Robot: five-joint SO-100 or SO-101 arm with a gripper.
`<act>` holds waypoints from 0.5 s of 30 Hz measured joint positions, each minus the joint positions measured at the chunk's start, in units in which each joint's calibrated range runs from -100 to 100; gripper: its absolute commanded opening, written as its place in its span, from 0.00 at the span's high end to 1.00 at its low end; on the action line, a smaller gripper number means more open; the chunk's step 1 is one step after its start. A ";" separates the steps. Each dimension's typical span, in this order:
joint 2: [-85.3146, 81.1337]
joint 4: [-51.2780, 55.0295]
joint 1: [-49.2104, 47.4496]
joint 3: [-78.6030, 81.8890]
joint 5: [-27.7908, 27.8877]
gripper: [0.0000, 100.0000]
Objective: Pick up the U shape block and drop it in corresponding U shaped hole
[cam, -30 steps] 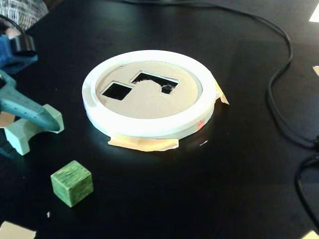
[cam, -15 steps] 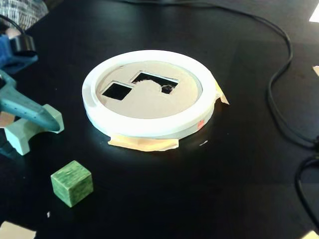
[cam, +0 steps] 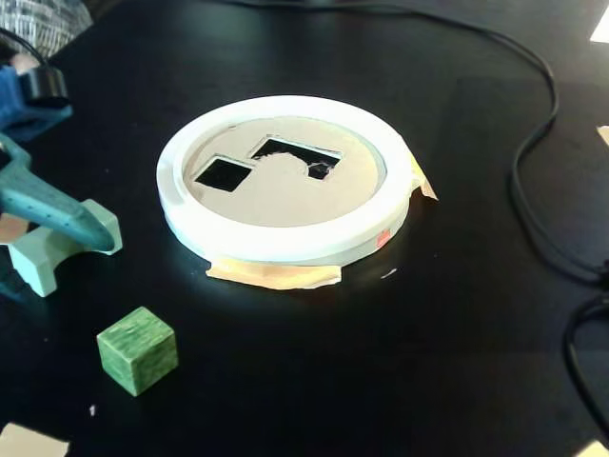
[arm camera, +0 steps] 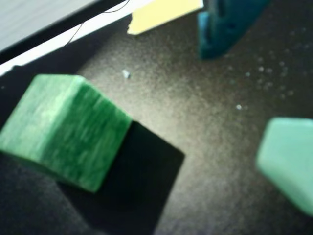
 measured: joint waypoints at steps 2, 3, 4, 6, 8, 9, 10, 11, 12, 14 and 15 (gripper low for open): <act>0.00 0.00 0.00 0.00 0.00 0.04; 0.00 0.00 0.00 0.00 0.00 0.04; 0.00 0.00 0.00 0.00 0.00 0.04; 0.00 0.00 0.00 0.00 0.00 0.03; 0.00 0.00 0.00 0.00 0.00 0.03; 0.00 0.00 0.00 0.00 0.00 0.03; 0.00 0.00 0.00 0.00 0.00 0.03; 0.00 0.00 0.00 0.00 0.00 0.03; 0.00 -0.10 0.00 0.00 0.00 0.03; 0.00 -0.10 0.00 0.00 0.00 0.03; 0.00 -0.10 0.00 0.00 0.00 0.03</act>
